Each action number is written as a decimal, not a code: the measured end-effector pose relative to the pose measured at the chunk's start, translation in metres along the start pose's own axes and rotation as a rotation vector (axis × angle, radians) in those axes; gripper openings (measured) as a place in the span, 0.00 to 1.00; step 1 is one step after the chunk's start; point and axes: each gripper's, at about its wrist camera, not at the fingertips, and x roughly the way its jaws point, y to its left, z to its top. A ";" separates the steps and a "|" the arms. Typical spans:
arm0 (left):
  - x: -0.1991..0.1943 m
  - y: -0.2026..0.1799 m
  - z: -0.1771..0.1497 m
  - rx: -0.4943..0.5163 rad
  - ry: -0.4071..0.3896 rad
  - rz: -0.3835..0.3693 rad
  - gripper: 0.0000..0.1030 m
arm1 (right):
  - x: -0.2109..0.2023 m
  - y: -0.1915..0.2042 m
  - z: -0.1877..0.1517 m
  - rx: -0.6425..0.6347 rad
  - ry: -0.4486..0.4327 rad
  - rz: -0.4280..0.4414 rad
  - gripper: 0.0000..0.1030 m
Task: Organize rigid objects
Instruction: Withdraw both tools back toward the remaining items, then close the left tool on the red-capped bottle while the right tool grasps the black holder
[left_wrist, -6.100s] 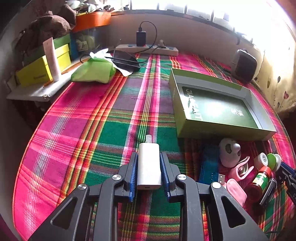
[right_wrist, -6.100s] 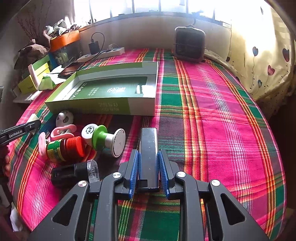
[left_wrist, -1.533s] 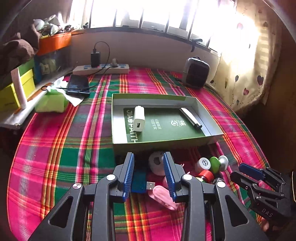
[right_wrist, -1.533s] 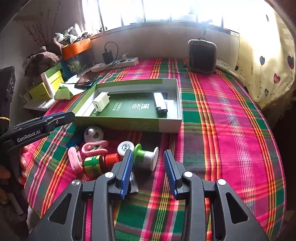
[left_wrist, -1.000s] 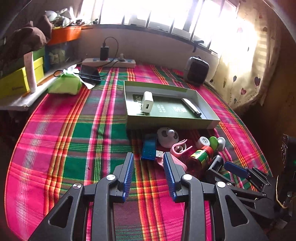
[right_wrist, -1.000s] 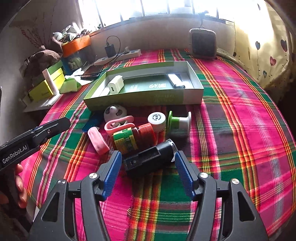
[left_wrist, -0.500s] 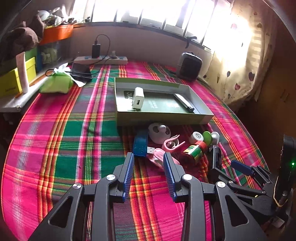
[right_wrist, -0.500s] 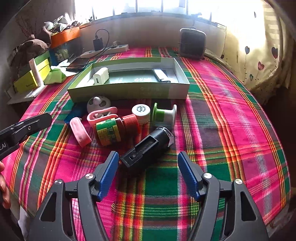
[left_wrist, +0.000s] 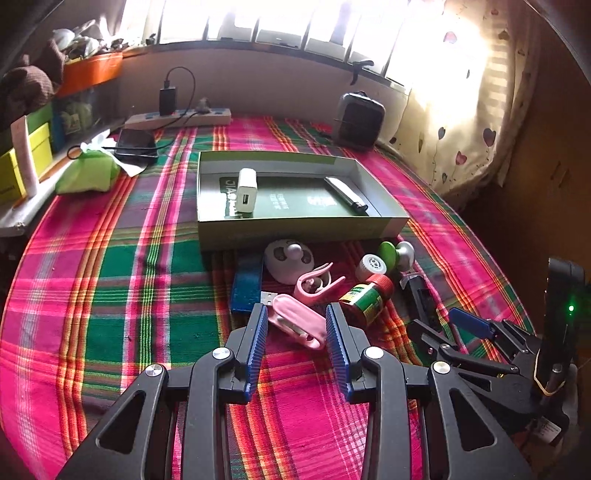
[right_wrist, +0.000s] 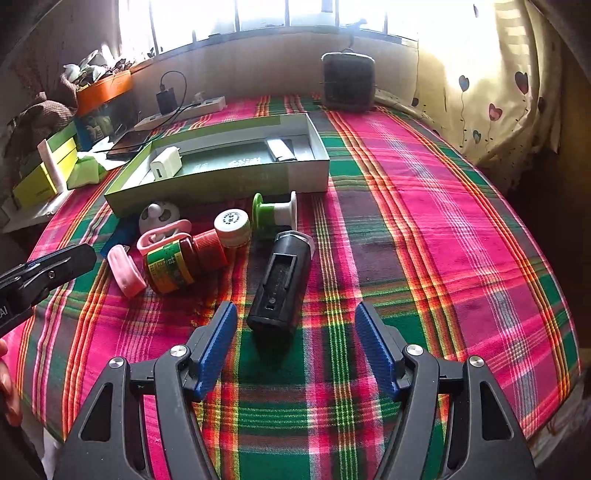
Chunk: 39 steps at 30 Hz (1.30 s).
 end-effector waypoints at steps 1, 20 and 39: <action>0.001 -0.001 0.001 0.004 0.001 -0.003 0.31 | 0.003 0.000 0.001 -0.001 0.006 0.000 0.65; 0.030 -0.032 0.016 0.085 0.051 -0.068 0.36 | 0.011 -0.023 0.005 -0.011 -0.016 -0.007 0.29; 0.051 -0.064 0.010 0.189 0.114 -0.087 0.36 | 0.004 -0.046 -0.001 0.021 -0.024 0.027 0.28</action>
